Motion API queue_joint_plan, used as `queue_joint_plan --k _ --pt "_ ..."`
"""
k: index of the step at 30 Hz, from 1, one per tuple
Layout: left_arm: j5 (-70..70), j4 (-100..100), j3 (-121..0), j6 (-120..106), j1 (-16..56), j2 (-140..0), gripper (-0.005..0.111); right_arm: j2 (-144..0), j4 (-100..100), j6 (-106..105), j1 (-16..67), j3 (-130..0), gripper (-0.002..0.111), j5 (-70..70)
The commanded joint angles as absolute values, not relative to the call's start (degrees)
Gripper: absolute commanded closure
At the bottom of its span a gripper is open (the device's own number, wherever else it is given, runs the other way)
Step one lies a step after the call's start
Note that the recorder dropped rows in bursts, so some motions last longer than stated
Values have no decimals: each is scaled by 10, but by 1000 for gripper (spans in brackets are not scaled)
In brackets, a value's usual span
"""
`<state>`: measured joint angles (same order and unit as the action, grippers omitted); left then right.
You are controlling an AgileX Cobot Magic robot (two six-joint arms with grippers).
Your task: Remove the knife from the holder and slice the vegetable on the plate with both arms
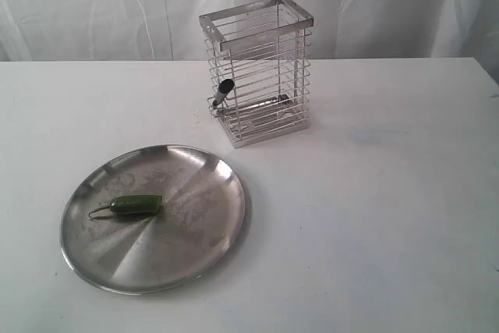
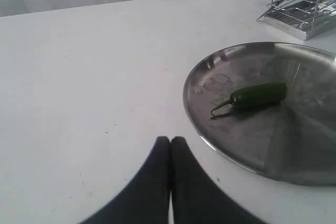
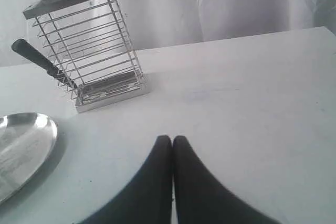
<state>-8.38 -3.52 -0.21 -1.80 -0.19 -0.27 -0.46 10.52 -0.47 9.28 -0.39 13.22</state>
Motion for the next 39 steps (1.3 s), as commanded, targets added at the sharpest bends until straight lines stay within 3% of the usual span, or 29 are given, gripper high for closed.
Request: queue_joint_plan --k 1,10,20,28,34,39 --pt "-82 -38 0 -14 1 0 107 -2 112 0 90 0 108 98" --pt "-82 -38 0 -14 1 0 107 -2 234 79 90 0 108 -63" --pt "-82 -38 0 -14 1 0 107 -2 232 136 93 -7 108 -31" --pt "-82 -38 0 -14 1 0 107 -71 225 7 108 -197 108 215" --pt "-82 -38 0 -14 1 0 107 -299 340 -195 124 -423 108 480" --pt "-82 -38 0 -14 1 0 107 -473 346 -238 162 -536 107 502"
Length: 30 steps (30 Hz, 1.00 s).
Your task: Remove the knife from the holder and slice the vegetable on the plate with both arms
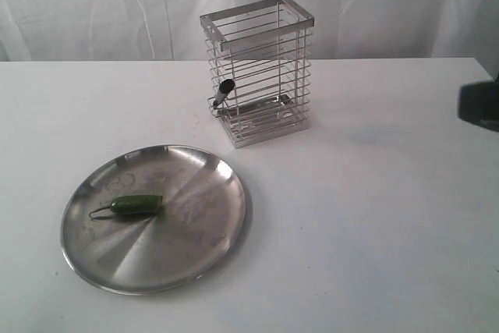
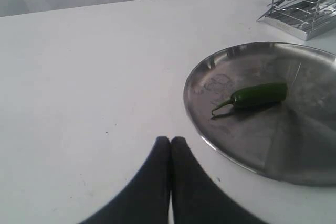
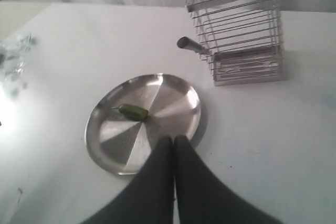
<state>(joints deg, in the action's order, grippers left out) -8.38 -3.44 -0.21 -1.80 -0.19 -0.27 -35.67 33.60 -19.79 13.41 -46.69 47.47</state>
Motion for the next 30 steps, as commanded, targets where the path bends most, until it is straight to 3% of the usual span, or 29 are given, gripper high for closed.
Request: queue_joint_plan --k 1,3,5,6,8,17,30 --pt "-82 -38 0 -14 1 0 107 -501 349 -238 171 -548 105 507" --pt "-82 -38 0 -14 1 0 107 -565 377 -240 187 -574 97 523" --pt "-82 -38 0 -14 1 0 107 -648 441 -270 208 -613 73 517" --pt "-82 -38 0 -14 1 0 107 -691 478 -273 213 -636 55 498" --pt "-82 -38 0 -14 1 0 107 -755 527 -255 213 -673 42 469" --pt "-82 -38 0 -14 1 0 107 -981 568 -115 236 -826 48 448" --pt "-82 -38 0 -14 1 0 107 -1041 524 -99 236 -839 48 446"
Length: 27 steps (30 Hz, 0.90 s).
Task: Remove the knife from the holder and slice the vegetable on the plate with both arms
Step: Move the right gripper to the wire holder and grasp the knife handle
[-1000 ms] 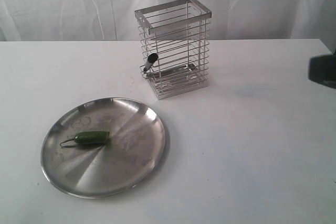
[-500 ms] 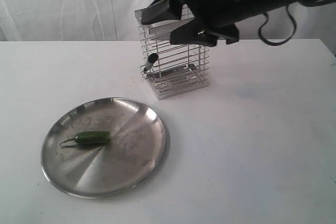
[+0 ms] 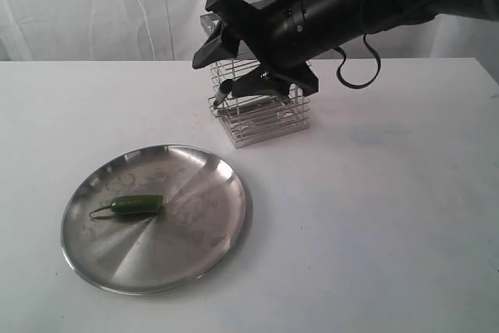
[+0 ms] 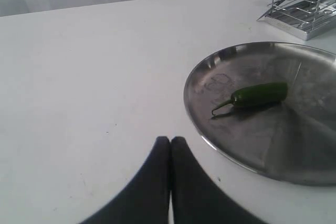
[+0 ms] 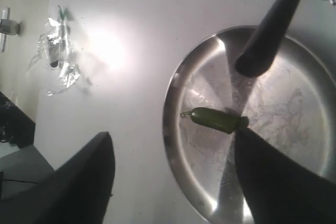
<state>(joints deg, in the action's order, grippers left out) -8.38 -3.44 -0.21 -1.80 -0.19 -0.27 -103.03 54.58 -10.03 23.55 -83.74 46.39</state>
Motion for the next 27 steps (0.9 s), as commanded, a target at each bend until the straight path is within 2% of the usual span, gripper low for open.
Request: queue_joint_plan --k 1,23,25,27 --pt "-82 -38 0 -14 1 0 107 -1043 524 -97 236 -839 48 444" --pt "-83 -38 0 -14 1 0 107 -1156 510 -72 235 -927 48 413" --pt "-83 -38 0 -14 1 0 107 -1155 504 -72 235 -928 53 409" --pt "-83 -38 0 -14 1 0 107 -1155 504 -72 233 -928 64 406"
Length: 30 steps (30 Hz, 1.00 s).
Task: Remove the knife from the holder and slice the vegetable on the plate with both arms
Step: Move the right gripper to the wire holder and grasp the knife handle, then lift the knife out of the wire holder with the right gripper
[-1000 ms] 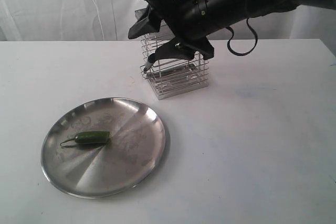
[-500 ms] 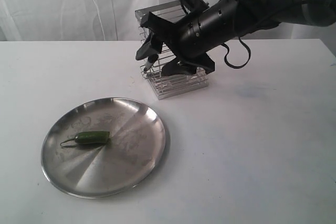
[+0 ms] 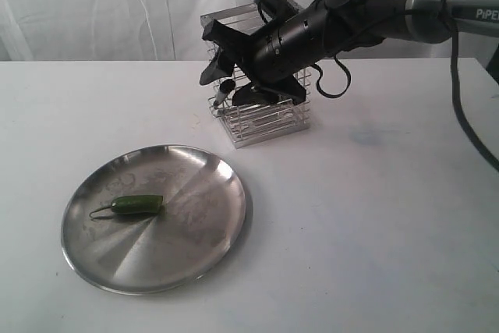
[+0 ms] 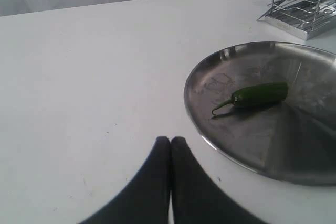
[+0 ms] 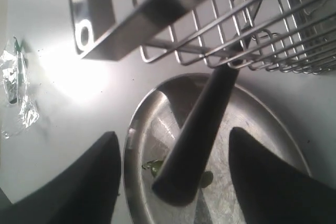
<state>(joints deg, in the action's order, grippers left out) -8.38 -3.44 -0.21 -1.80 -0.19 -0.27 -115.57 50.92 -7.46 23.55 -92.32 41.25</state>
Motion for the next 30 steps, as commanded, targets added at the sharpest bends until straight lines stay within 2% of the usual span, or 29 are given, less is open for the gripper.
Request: queue_joint_plan --k 1,3,5,15,22,30 --pt "-85 -38 0 -14 1 0 107 -1155 504 -72 233 -928 72 403" --pt "-85 -38 0 -14 1 0 107 -1155 504 -72 233 -928 82 400" --pt "-86 -38 0 -14 1 0 107 -1155 504 -72 233 -928 87 402" --pt "-85 -38 0 -16 1 0 107 -1154 498 -79 233 -968 87 441" --pt "-85 -38 0 -16 1 0 107 -1151 423 -79 233 -1007 87 494" --pt "-85 -38 0 -16 1 0 107 -1120 375 -133 227 -1008 87 494"
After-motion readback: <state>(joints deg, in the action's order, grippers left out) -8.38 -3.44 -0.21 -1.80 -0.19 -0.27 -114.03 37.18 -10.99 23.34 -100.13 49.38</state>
